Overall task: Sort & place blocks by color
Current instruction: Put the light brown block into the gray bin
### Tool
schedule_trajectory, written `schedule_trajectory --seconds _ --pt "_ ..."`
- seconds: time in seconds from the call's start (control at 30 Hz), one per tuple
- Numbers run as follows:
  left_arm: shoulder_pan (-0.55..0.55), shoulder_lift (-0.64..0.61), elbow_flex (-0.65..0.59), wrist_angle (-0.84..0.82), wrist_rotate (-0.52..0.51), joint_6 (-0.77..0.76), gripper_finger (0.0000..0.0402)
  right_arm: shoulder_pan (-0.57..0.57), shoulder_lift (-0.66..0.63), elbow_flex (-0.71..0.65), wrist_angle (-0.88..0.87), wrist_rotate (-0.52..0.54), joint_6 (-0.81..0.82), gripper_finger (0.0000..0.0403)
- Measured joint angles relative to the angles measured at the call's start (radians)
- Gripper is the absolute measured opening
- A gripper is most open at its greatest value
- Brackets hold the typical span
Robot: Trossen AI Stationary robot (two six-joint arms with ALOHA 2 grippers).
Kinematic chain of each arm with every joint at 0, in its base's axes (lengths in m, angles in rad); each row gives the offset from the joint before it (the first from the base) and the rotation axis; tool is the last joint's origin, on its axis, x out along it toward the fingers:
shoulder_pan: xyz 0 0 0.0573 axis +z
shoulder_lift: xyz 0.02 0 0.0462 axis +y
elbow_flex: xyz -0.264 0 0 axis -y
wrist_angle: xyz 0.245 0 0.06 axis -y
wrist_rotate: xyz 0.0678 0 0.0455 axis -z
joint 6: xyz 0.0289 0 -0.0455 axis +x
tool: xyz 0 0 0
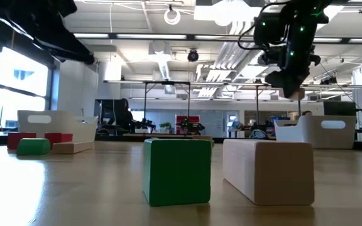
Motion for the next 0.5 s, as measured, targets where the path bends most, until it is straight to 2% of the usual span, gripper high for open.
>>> schedule_trajectory --seconds 0.17,0.37,0.5 --pt "0.000 0.128 0.091 -0.111 0.010 -0.062 0.0209 -0.086 0.000 0.000 -0.033 -0.105 0.006 0.0029" --pt "-0.006 0.235 0.130 -0.158 0.181 -0.011 0.0209 -0.184 0.000 -0.002 -0.109 -0.215 0.051 0.0028" --pt "-0.041 0.294 0.130 -0.180 0.228 0.005 0.0209 -0.232 0.000 -0.036 -0.112 -0.252 0.049 0.0028"
